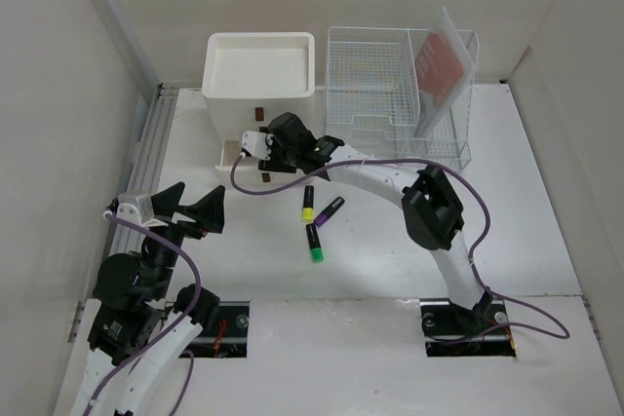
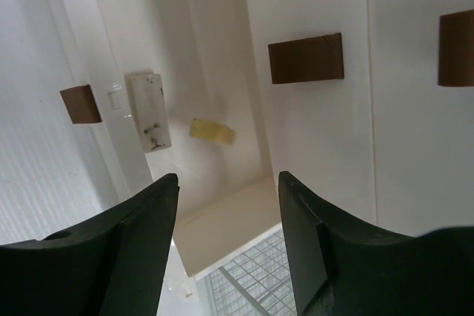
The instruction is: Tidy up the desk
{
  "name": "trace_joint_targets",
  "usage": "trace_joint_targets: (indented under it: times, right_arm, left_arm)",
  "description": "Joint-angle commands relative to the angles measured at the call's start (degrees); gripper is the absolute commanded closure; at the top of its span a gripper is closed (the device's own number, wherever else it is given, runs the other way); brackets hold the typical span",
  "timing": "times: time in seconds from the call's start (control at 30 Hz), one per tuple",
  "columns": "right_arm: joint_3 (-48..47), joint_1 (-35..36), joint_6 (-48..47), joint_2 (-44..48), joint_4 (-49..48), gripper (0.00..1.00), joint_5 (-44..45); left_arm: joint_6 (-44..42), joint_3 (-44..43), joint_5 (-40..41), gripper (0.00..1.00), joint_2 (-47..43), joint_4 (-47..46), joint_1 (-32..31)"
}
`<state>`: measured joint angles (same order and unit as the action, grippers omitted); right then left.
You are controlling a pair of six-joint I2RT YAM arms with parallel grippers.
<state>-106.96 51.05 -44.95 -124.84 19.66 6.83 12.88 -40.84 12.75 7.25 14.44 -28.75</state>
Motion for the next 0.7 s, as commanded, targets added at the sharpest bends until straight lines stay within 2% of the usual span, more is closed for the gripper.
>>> trace_joint_targets:
  times: [0.0, 0.17, 0.27, 0.3, 0.33, 0.4, 0.47, 0.53, 0.67]
  right_arm:
    - [-3.17, 0.11, 1.79, 1.44, -0.85, 0.38, 0.47]
    - [0.07, 0.11, 3.46, 4.24, -1.37, 0.37, -1.29]
    - [3.67, 0.11, 3.46, 7.84, -2.17, 0.43, -7.6]
    - [3.69, 0.11, 2.68, 9.25, -0.6, 0.57, -10.41]
    - [4.29, -0.5, 2.06, 9.26, 0.63, 0.68, -17.05]
    - [3.78, -0.51, -1.95, 9.87, 6.49, 0.86, -24.72]
    - [2.29, -0.51, -4.61, 8.13, 11.25, 0.93, -31.84]
    - [-1.66, -0.51, -6.37, 4.36, 18.0, 1.0, -34.42]
    - [-5.37, -0.51, -6.91, -0.06, 22.26, 1.0, -35.57]
  left_arm:
    - [-0.67, -0.03, 0.52, 0.0, -0.65, -1.96, 0.28]
    - [-0.67, -0.03, 0.52, 0.0, -0.65, -1.96, 0.28]
    - [-0.67, -0.03, 0.52, 0.0, -0.65, -1.96, 0.28]
    - [-0.67, -0.03, 0.52, 0.0, -0.65, -1.96, 0.28]
    - [-0.67, -0.03, 0.52, 0.0, -0.65, -1.96, 0.28]
    - [-0.67, -0.03, 0.52, 0.0, -0.65, -1.96, 0.28]
    - [-0.67, -0.03, 0.52, 0.0, -0.65, -1.96, 0.28]
    - [-0.67, -0.03, 0.52, 0.0, -0.65, -1.96, 0.28]
    - [-0.15, -0.03, 0.52, 0.0, -0.65, -1.96, 0.28]
